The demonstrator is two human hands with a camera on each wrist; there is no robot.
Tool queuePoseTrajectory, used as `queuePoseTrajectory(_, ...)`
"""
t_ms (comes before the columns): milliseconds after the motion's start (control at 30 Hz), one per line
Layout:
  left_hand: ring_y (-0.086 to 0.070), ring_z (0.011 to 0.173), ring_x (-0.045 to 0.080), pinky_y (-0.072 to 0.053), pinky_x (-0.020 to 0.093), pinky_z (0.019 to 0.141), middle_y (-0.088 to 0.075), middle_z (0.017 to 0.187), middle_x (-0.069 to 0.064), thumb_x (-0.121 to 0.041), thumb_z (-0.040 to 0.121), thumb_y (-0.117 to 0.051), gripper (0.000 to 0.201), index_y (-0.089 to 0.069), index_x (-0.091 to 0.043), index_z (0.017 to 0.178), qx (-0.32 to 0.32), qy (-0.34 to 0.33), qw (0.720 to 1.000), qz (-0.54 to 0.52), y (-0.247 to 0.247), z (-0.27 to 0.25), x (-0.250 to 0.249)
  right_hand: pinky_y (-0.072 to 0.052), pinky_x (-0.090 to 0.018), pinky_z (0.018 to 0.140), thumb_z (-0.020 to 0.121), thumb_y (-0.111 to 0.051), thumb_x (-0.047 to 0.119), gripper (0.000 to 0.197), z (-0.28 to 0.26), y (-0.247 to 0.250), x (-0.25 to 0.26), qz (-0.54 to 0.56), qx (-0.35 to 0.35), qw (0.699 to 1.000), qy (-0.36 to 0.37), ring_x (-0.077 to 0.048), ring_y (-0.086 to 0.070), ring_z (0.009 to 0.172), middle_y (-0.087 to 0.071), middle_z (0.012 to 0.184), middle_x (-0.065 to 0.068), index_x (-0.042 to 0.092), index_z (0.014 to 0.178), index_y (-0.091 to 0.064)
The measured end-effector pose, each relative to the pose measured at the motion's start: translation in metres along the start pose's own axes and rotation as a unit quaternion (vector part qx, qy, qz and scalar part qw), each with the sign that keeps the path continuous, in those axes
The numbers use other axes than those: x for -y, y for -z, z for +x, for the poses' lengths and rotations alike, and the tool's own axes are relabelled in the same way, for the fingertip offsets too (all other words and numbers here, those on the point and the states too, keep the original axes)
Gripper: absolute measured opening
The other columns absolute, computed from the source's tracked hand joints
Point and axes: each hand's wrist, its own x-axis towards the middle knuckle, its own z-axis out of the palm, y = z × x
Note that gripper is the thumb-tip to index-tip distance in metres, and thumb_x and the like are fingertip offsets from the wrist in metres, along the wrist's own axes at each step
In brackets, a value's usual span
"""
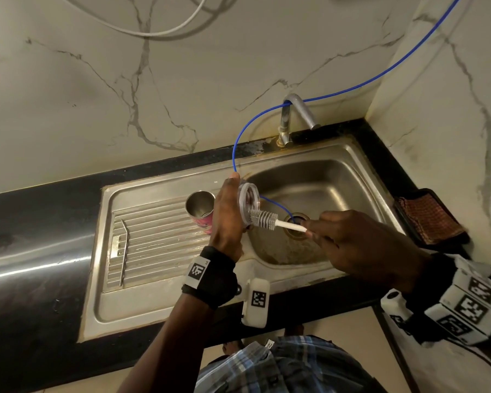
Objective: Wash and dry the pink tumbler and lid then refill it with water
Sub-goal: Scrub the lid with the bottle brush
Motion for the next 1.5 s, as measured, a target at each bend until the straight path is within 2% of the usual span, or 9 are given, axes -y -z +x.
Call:
queuePoseTrajectory(133,-0.061,0.084,0.017,-0.051,0.021,0.057,-0.065,0.102,0.017,-0.062,0.107,-0.044,0.054,-0.066,-0.013,0.113,0.019,0.008,1.000,0.007,-0.009,-0.007,0.001,-0.053,-0.034,0.062,0.105,-0.043,0.033,0.025,0.007,0.012,-0.001,-0.030,-0.010,0.999,-0.023,-0.013,-0.060,0.068,-0.053,0.085,0.009,0.026,0.115,-0.065)
queuePoseTrajectory(300,-0.064,0.096,0.023,-0.052,0.028,0.067,-0.072,0.114,0.023,-0.063,0.106,-0.042,0.061,-0.068,-0.010,0.121,0.010,0.012,1.000,0.007,-0.009,-0.006,-0.003,-0.057,-0.044,0.062,0.104,-0.037,0.036,0.029,0.011,0.006,0.005,-0.076,-0.052,0.996,-0.008,-0.023,-0.064,0.066,-0.056,0.093,0.003,0.024,0.120,-0.058)
queuePoseTrajectory(433,-0.059,0.082,0.020,-0.052,0.024,0.058,-0.063,0.099,0.013,-0.062,0.106,-0.045,0.052,-0.066,-0.014,0.111,-0.007,0.015,1.000,-0.007,-0.005,-0.003,-0.007,-0.052,-0.035,0.060,0.101,-0.030,0.045,0.043,0.005,0.005,0.010,-0.057,-0.032,0.998,0.012,-0.013,-0.056,0.063,-0.050,0.083,0.011,0.024,0.114,-0.065)
queuePoseTrajectory(533,-0.064,0.089,0.025,-0.055,0.031,0.067,-0.068,0.101,0.014,-0.069,0.100,-0.049,0.067,-0.067,-0.006,0.114,-0.007,0.007,1.000,-0.014,-0.004,-0.004,-0.003,-0.047,-0.032,0.053,0.101,-0.035,0.045,0.043,0.003,0.013,0.011,-0.039,-0.066,0.996,0.044,-0.009,-0.048,0.058,-0.052,0.083,0.011,0.025,0.119,-0.069)
queuePoseTrajectory(700,-0.066,0.066,0.008,-0.048,0.019,0.049,-0.070,0.086,0.004,-0.058,0.107,-0.043,0.050,-0.068,-0.014,0.110,0.017,0.012,1.000,-0.009,-0.010,-0.014,-0.005,-0.049,-0.032,0.050,0.101,-0.052,0.034,0.031,0.005,0.017,0.011,-0.030,-0.154,0.987,0.044,-0.014,-0.057,0.060,-0.063,0.090,0.004,0.021,0.121,-0.071)
queuePoseTrajectory(900,-0.058,0.081,0.021,-0.047,0.022,0.056,-0.067,0.091,0.010,-0.062,0.107,-0.040,0.055,-0.069,-0.016,0.110,0.023,0.005,1.000,0.007,-0.009,-0.017,-0.006,-0.055,-0.037,0.055,0.099,-0.063,0.030,0.027,0.014,0.019,0.006,-0.058,-0.179,0.982,-0.023,-0.018,-0.061,0.064,-0.062,0.094,0.004,0.023,0.124,-0.072)
queuePoseTrajectory(1067,-0.065,0.069,0.009,-0.050,0.020,0.054,-0.074,0.083,0.000,-0.061,0.107,-0.042,0.053,-0.072,-0.017,0.106,0.010,0.014,1.000,-0.001,-0.010,-0.015,-0.009,-0.052,-0.034,0.053,0.101,-0.058,0.030,0.028,0.010,0.019,0.013,-0.050,-0.165,0.985,0.008,-0.013,-0.057,0.063,-0.062,0.094,0.006,0.023,0.125,-0.070)
queuePoseTrajectory(1333,-0.065,0.070,0.014,-0.047,0.023,0.055,-0.073,0.079,0.002,-0.065,0.104,-0.045,0.053,-0.070,-0.019,0.102,-0.004,0.049,0.999,-0.011,-0.008,-0.015,-0.008,-0.049,-0.038,0.048,0.104,-0.038,0.041,0.042,0.000,0.010,0.010,-0.071,-0.142,0.987,0.028,-0.011,-0.050,0.060,-0.057,0.092,0.008,0.023,0.129,-0.067)
queuePoseTrajectory(1500,-0.062,0.067,0.010,-0.045,0.023,0.054,-0.070,0.082,0.004,-0.065,0.103,-0.045,0.051,-0.071,-0.021,0.097,0.025,0.040,0.999,-0.008,-0.013,-0.020,-0.012,-0.053,-0.038,0.055,0.098,-0.063,0.025,0.032,0.008,0.012,0.004,-0.096,-0.191,0.977,-0.001,-0.017,-0.059,0.070,-0.062,0.096,0.001,0.019,0.128,-0.070)
